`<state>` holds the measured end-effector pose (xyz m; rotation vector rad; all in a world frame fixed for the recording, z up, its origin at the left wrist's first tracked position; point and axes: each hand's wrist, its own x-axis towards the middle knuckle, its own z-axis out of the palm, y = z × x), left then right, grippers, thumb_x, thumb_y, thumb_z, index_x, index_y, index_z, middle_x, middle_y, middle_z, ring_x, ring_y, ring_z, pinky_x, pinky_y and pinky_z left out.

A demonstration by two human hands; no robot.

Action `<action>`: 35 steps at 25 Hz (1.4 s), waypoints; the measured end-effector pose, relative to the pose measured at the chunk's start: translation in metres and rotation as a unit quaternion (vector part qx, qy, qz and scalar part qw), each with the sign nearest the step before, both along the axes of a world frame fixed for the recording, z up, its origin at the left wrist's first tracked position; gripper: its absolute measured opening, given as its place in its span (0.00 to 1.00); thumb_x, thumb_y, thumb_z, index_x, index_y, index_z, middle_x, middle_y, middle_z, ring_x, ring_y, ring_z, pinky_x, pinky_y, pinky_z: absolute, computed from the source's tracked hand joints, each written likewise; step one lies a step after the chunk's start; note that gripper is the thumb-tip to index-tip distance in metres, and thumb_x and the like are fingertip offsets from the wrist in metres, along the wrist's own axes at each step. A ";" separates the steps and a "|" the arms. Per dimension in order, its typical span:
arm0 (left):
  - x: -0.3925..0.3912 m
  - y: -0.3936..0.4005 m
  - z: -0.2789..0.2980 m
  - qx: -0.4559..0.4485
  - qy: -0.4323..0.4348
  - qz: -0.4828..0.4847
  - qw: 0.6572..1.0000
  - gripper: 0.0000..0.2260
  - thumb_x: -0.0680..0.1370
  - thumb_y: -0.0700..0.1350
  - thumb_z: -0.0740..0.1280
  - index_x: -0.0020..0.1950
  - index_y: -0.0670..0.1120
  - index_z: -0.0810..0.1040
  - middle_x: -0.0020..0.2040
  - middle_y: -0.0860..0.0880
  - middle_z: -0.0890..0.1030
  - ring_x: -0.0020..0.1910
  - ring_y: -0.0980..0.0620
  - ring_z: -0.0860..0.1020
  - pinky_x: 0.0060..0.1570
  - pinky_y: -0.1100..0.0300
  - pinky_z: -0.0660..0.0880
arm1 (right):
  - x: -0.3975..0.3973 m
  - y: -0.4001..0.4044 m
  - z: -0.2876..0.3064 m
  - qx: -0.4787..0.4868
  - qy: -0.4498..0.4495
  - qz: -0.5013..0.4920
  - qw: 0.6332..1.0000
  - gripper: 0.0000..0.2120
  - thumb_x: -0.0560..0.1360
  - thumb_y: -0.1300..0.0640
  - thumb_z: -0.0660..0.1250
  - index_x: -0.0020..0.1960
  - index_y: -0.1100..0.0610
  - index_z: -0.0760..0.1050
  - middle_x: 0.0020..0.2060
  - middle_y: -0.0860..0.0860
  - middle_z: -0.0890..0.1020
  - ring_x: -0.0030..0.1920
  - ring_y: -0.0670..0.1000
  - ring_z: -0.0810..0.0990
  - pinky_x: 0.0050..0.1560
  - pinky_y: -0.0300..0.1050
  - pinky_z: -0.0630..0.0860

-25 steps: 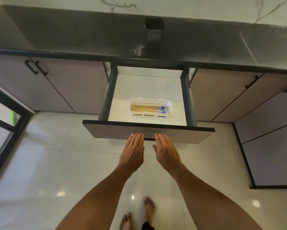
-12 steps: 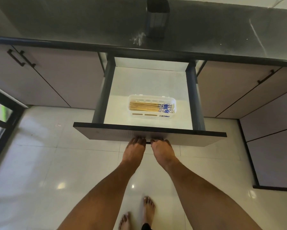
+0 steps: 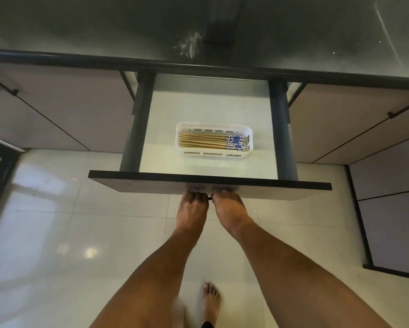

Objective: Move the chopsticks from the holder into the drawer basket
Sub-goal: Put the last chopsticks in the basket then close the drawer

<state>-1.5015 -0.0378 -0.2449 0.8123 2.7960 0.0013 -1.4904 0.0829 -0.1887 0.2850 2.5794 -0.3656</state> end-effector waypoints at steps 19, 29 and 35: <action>-0.258 0.101 -0.004 0.063 0.096 0.029 0.993 0.26 0.74 0.44 0.76 0.71 0.44 0.75 0.66 0.45 0.81 0.69 0.45 0.76 0.77 0.51 0.54 | -0.254 0.102 -0.003 -0.066 0.046 -0.050 0.995 0.12 0.81 0.67 0.57 0.61 0.69 0.75 0.59 0.68 0.76 0.61 0.70 0.74 0.62 0.63 0.72; -0.325 0.131 -0.007 -0.038 0.117 0.015 0.992 0.33 0.75 0.44 0.76 0.76 0.45 0.66 0.72 0.44 0.74 0.74 0.45 0.69 0.78 0.50 0.56 | -0.322 0.113 -0.019 -0.192 0.106 -0.278 0.935 0.12 0.83 0.43 0.54 0.47 0.47 0.72 0.43 0.52 0.81 0.45 0.56 0.81 0.50 0.51 0.80; -0.335 0.135 -0.015 -0.039 0.144 -0.011 0.989 0.24 0.74 0.44 0.76 0.69 0.46 0.77 0.65 0.45 0.81 0.68 0.45 0.76 0.75 0.47 0.63 | -0.330 0.115 -0.022 -0.138 0.137 -0.211 0.958 0.24 0.75 0.34 0.49 0.57 0.46 0.73 0.49 0.54 0.81 0.50 0.59 0.82 0.47 0.51 0.76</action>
